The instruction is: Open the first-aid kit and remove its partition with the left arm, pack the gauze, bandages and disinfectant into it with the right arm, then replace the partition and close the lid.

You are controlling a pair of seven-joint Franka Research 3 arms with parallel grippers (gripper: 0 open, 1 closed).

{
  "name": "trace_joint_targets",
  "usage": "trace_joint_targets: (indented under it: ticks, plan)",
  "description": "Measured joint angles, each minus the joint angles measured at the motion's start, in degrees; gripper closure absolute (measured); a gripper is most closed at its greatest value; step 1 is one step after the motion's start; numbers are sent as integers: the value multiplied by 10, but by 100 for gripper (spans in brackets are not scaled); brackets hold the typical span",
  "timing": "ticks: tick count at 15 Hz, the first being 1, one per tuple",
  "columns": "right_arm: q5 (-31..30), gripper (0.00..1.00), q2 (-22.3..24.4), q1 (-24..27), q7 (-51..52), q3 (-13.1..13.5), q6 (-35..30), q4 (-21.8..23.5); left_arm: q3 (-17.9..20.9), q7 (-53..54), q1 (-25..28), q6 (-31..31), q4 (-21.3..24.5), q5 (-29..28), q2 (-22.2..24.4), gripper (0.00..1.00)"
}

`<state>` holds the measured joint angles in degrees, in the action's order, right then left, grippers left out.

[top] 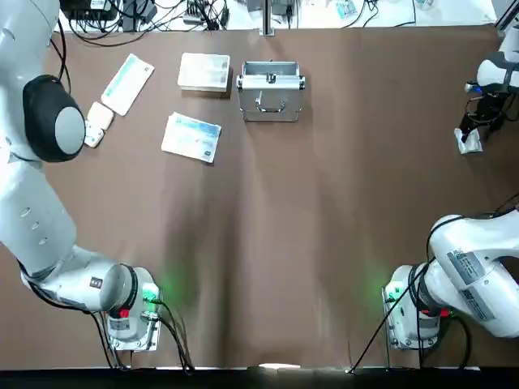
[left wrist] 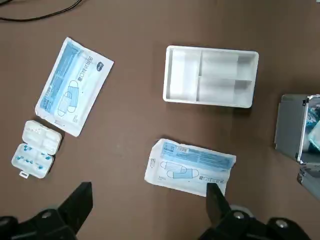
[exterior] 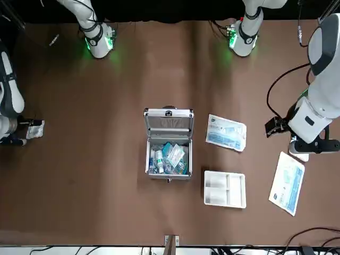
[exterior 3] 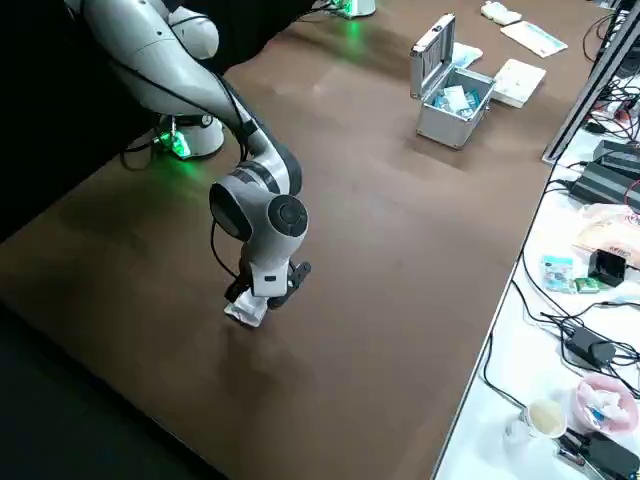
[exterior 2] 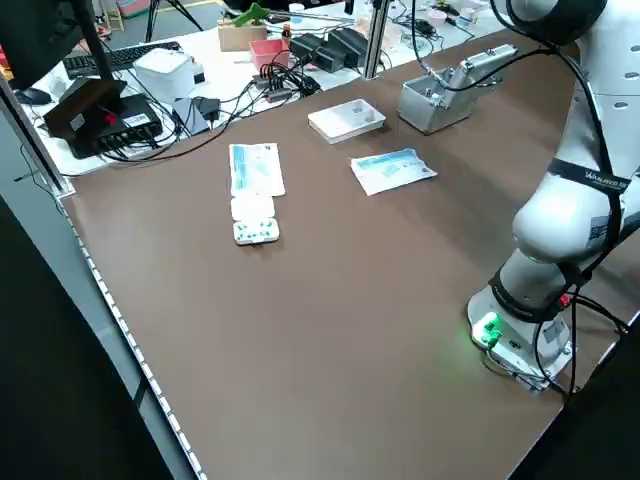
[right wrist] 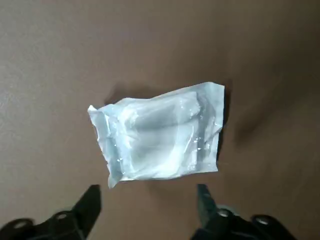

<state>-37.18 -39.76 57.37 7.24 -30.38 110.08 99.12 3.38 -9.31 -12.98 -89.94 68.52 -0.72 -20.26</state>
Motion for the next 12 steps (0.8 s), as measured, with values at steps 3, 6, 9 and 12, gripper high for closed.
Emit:
trace_joint_targets:
  ticks: [3, 6, 9, 12]
  plan:
    - [-2, 22, -3, 0, 0, 0, 9, 8, 0, 0, 0, 0, 0, 0, 0, 0]
    - [-4, 30, -13, -2, 1, 5, 25, 11, 0, 0, 0, 0, 0, 0, 0, 0]
    - [-11, 41, -19, -3, 1, 9, 28, 11, 0, 0, 0, 0, 0, 0, 0, 0]
    - [-12, 52, -21, -6, 1, 11, 28, 11, 0, 0, 0, 0, 0, 0, 0, 0]
